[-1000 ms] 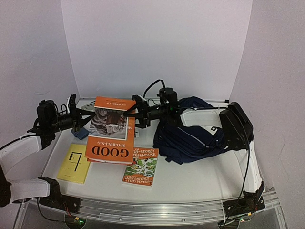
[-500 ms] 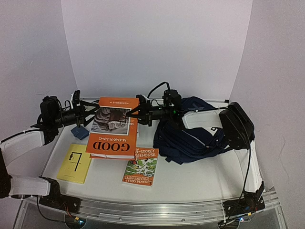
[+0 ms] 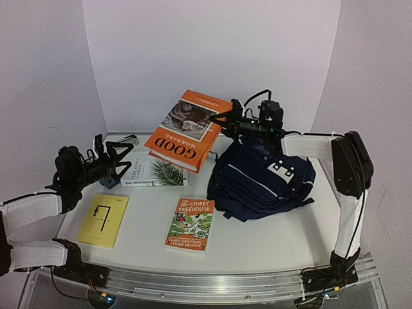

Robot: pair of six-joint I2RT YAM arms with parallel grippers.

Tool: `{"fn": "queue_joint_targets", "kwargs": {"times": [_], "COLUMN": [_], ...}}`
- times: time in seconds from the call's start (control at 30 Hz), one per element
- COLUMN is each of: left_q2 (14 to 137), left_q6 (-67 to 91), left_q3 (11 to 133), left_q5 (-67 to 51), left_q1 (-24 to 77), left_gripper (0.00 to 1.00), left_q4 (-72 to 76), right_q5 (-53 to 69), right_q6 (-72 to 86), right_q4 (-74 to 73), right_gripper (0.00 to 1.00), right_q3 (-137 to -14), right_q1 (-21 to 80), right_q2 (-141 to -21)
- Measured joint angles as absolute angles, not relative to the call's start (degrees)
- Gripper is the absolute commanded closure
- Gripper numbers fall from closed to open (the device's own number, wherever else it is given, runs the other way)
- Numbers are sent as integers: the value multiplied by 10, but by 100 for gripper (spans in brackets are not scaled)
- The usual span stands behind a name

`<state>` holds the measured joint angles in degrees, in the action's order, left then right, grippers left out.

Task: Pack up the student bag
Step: Pick up the book from the center of the board.

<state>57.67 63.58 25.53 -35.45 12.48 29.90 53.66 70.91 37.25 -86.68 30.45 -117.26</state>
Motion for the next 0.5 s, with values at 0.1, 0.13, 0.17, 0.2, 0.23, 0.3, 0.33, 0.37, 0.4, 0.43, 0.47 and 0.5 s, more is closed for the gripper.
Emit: {"fn": "queue_joint_targets", "kwargs": {"times": [0.1,0.13,0.17,0.2,0.23,0.3,0.33,0.37,0.4,0.43,0.47,0.5], "left_q2": [596,605,615,627,639,672,689,705,724,741,758,776], "left_q6": [645,646,647,650,653,663,668,673,677,682,687,693], "left_q3": [245,245,245,245,245,249,253,258,266,274,283,290], "left_q5": [-318,-310,-302,-296,-290,-281,-278,-276,-272,-270,-269,-268], "left_q1": [176,192,206,217,223,232,236,239,243,247,251,256], "left_gripper": [0,0,0,0,0,0,0,0,0,0,0,0], "left_q4": [319,333,351,371,389,426,443,457,473,488,501,519], "right_q5": [506,499,492,485,480,473,470,467,463,461,458,456], "right_q6": [710,711,712,713,716,719,722,724,726,729,733,736], "right_q4": [372,372,373,373,373,373,373,373,374,374,375,377], "right_gripper": [86,86,86,86,86,85,85,85,85,84,84,84], "right_q3": [-861,-860,-859,-856,-852,-844,-840,-836,-832,-828,-823,-819], "right_q1": [274,269,266,266,267,272,274,276,277,279,280,281], "right_q2": [-1159,-1157,-1155,-1153,-1151,-1148,-1148,-1148,-1147,-1147,-1146,-1146]}}
